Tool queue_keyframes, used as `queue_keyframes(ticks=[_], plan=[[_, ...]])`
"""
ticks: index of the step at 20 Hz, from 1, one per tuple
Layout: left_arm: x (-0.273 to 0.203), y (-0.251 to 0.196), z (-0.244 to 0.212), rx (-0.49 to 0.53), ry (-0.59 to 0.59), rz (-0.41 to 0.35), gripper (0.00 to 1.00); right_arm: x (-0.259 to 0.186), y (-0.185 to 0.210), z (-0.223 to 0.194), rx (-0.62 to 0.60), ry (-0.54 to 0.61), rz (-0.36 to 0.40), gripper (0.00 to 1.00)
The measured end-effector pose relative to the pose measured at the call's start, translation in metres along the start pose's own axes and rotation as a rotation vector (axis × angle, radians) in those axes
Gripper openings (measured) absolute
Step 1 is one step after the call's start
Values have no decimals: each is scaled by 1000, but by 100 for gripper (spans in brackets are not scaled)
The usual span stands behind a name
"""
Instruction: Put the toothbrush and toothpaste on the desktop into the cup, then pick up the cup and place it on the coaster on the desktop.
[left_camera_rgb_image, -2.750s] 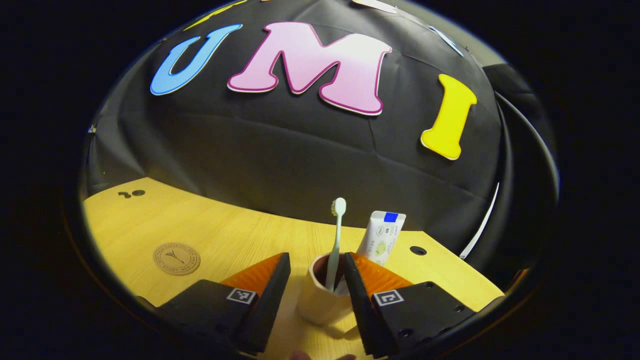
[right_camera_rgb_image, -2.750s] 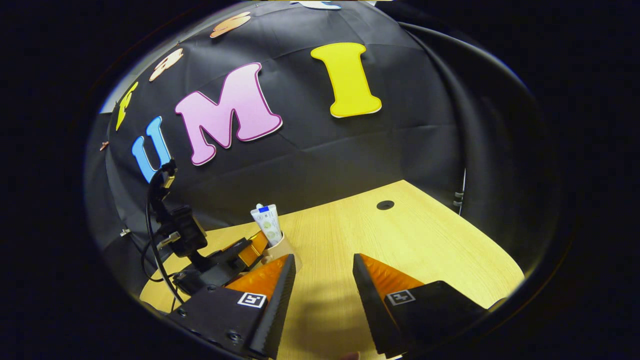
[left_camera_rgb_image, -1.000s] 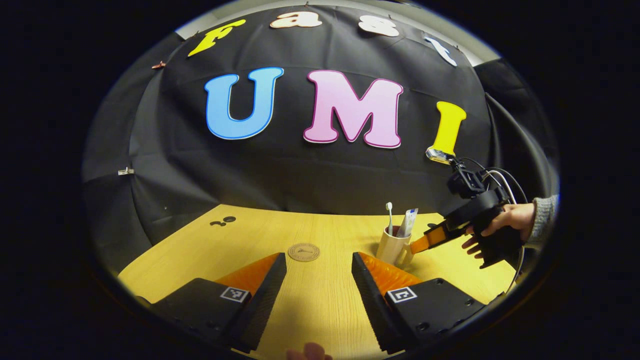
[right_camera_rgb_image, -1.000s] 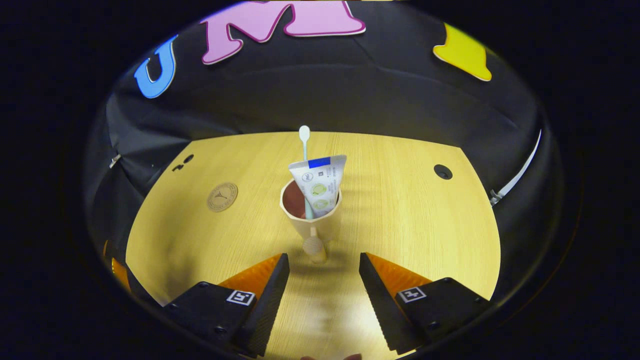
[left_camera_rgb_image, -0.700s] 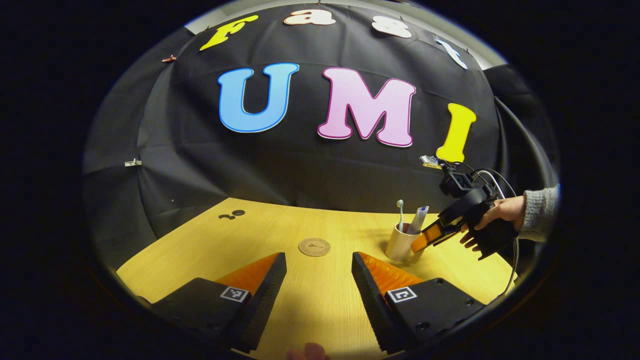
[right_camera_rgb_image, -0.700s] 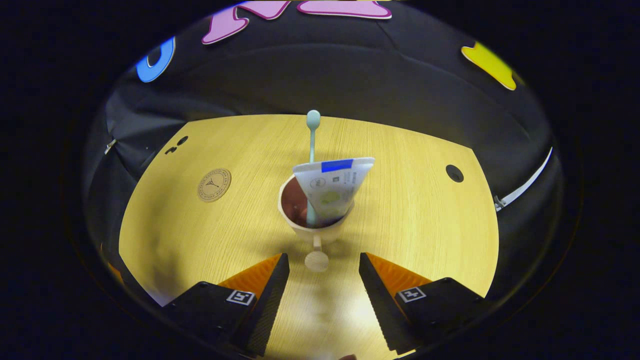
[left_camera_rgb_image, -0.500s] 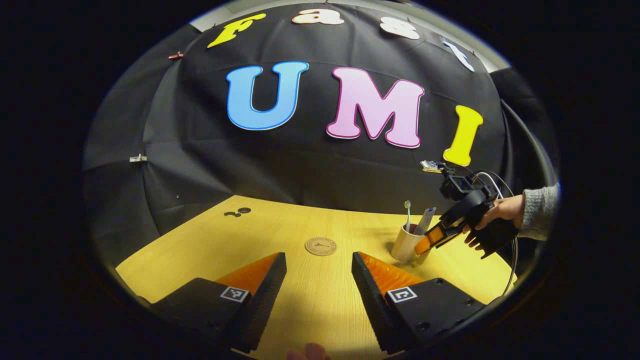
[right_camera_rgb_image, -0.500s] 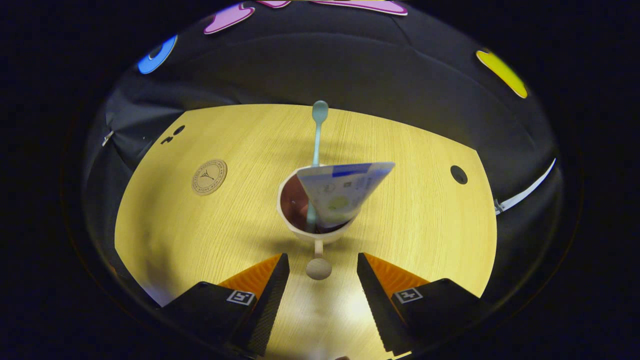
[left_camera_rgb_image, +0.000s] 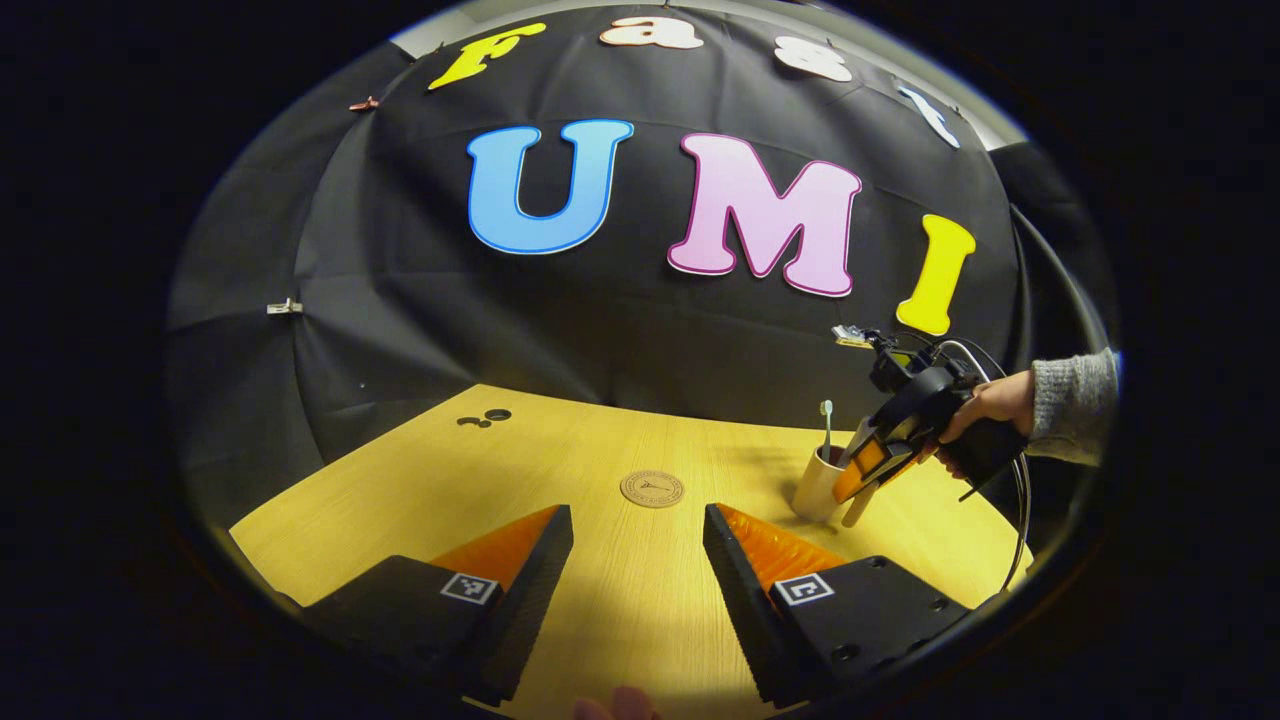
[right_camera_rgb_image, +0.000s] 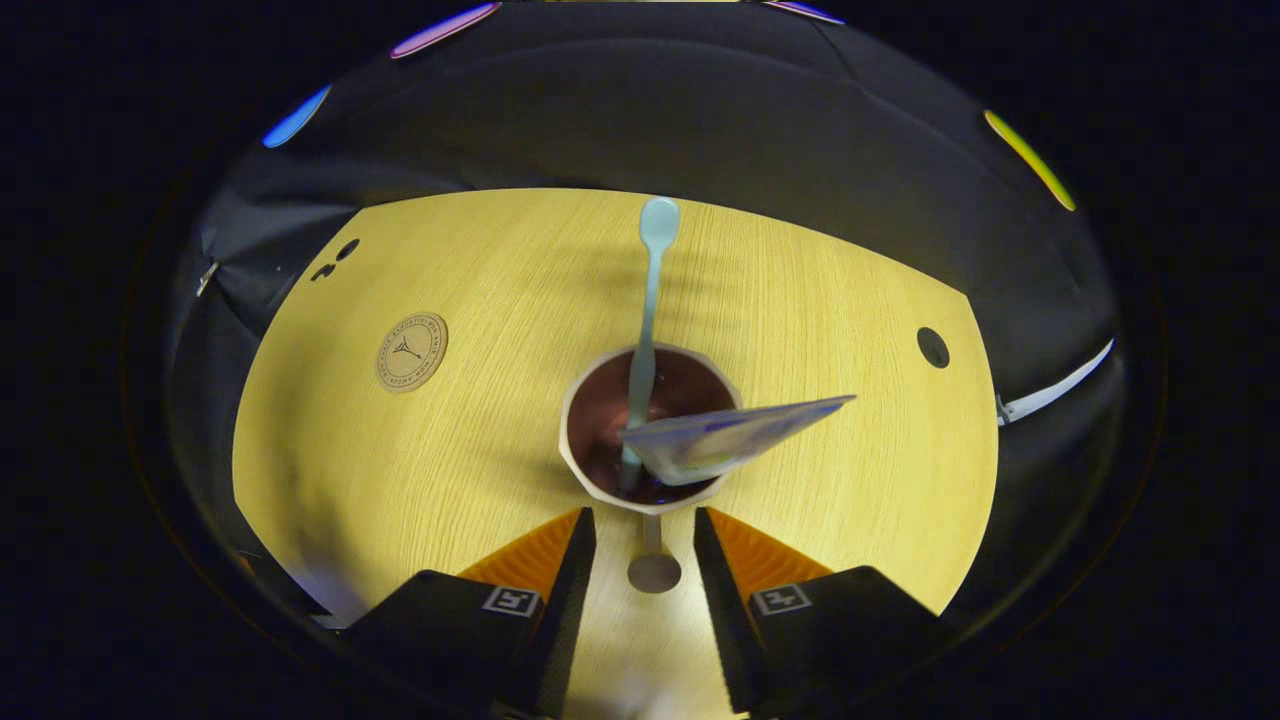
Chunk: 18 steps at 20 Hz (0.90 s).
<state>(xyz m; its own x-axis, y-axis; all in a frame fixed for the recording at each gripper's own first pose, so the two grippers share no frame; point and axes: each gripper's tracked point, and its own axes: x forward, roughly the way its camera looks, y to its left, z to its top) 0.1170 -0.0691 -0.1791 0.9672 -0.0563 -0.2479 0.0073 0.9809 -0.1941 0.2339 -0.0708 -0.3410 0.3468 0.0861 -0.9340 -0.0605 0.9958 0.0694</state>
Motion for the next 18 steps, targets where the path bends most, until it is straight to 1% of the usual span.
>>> queue_keyframes(ticks=[1, 2, 3, 4, 5, 6, 7, 9, 10, 11, 18], plan=[[0, 2, 0, -3, 2, 2, 86, 1, 2, 0, 2, 5, 3, 53], [-2, 3, -1, -6, 2, 3, 85, 1, 1, 0, 1, 12, -4, 52], [-2, 5, -2, -8, 5, 5, 86, 2, -1, 1, -1, 15, -12, 48], [-2, 6, -3, -9, 6, 8, 85, 5, -2, 0, 2, 22, -19, 39], [-2, 7, -3, -11, 7, 11, 86, 4, -1, -1, 3, 25, -20, 38], [-2, 9, -3, -15, 8, 13, 86, 6, 0, -1, 1, 25, -18, 22], [-3, 10, -3, -21, 9, 14, 86, 6, -1, -1, -4, 26, -16, 27], [-3, 11, -4, -24, 9, 17, 86, 5, -1, 0, -7, 23, -11, 23], [-3, 11, -3, -24, 8, 18, 86, 6, -1, -1, -5, 26, -10, 23], [-4, 11, -4, -25, 6, 18, 85, 5, -1, 0, -3, 20, -9, 19], [-3, 11, -4, -29, 6, 19, 86, 3, -2, 2, -17, -3, -17, 19]])
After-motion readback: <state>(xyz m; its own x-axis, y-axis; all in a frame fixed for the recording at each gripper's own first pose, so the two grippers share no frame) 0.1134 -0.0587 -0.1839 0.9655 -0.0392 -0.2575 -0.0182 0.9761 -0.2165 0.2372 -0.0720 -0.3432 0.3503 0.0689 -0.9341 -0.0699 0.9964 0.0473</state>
